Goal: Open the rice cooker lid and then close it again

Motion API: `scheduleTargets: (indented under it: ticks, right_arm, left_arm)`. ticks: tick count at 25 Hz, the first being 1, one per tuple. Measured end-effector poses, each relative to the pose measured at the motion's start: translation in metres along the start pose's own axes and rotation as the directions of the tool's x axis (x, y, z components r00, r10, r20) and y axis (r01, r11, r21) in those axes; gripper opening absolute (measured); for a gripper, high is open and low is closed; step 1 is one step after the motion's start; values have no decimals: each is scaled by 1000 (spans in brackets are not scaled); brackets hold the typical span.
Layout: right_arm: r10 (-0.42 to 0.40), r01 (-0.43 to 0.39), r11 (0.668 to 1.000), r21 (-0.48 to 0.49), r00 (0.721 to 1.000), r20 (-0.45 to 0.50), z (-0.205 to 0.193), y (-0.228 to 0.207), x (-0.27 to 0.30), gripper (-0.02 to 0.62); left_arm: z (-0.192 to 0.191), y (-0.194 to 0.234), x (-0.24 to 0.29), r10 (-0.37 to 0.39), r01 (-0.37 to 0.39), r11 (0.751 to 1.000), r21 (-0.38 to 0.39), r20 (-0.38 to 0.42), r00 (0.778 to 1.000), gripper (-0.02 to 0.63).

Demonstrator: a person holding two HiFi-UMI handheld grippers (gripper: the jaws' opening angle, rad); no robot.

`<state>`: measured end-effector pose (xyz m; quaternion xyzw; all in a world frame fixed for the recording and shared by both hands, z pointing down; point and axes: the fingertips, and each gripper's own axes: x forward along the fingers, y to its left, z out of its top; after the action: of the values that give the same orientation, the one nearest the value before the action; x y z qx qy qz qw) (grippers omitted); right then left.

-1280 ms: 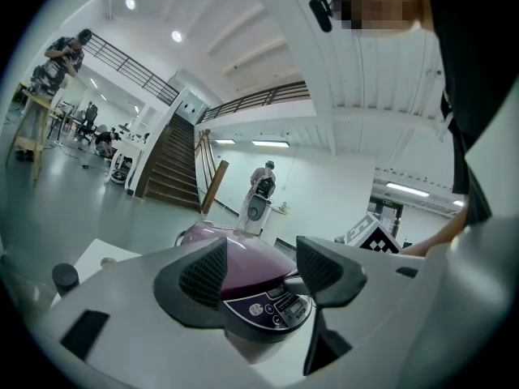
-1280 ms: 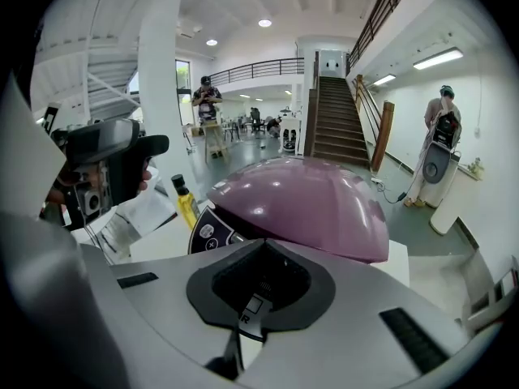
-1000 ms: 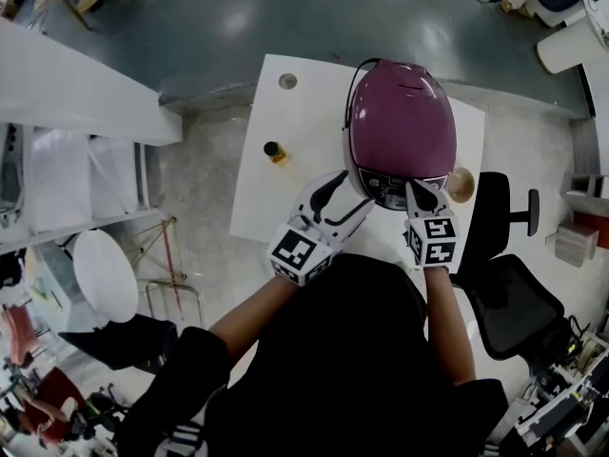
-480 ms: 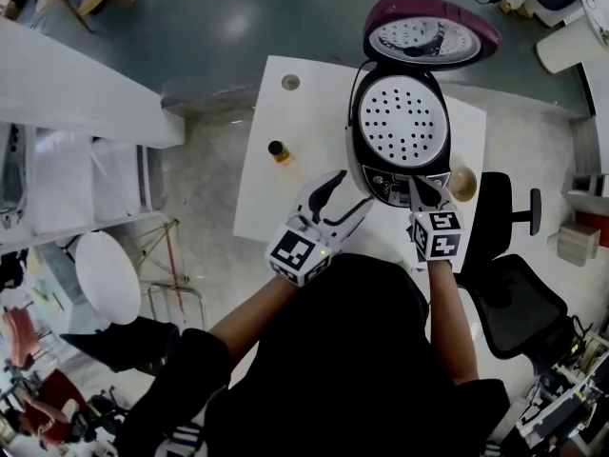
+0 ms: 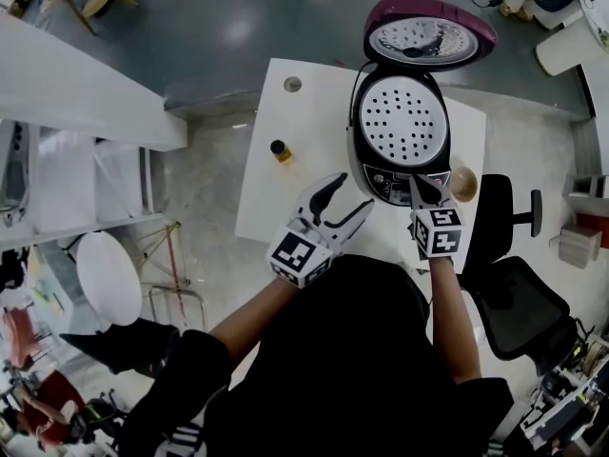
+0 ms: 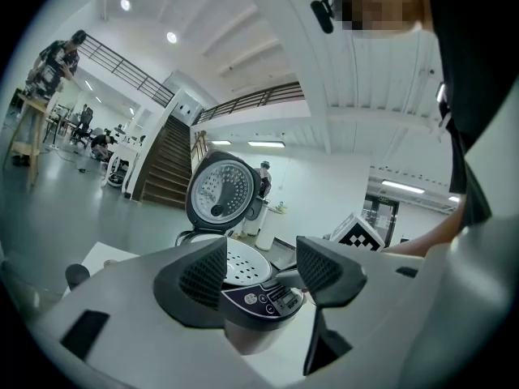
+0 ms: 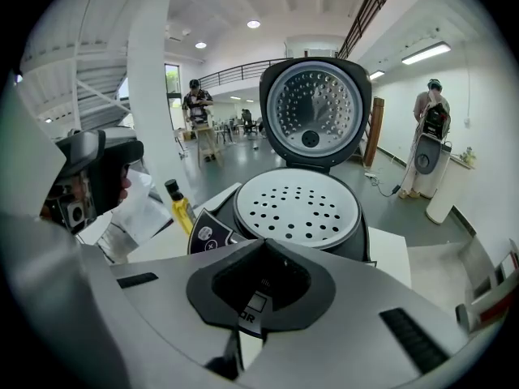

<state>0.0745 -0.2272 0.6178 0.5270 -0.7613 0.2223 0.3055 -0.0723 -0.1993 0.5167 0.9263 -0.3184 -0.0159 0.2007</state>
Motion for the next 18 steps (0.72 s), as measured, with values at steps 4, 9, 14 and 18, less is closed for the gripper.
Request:
scheduleTargets:
  ticks: [4, 9, 14, 18]
  right_arm:
    - [2, -2, 1000, 0, 1000, 7, 1, 0, 0, 0]
    - [4, -5, 1000, 18, 999, 38, 2, 0, 0, 0]
    - [-23, 23, 1000, 4, 996, 89, 6, -2, -1, 0]
    - [-12, 16, 999, -36, 995, 102, 7, 2, -3, -1]
  left_arm:
    - [-1, -2, -1, 1, -1, 1000, -5, 1, 1000, 244]
    - [0, -6, 0, 17, -16, 998, -64, 10, 1000, 244]
    - [6, -10, 7, 24, -23, 999, -48, 17, 1000, 244]
    - [15, -11, 9, 58, -58, 998, -30, 26, 998, 244]
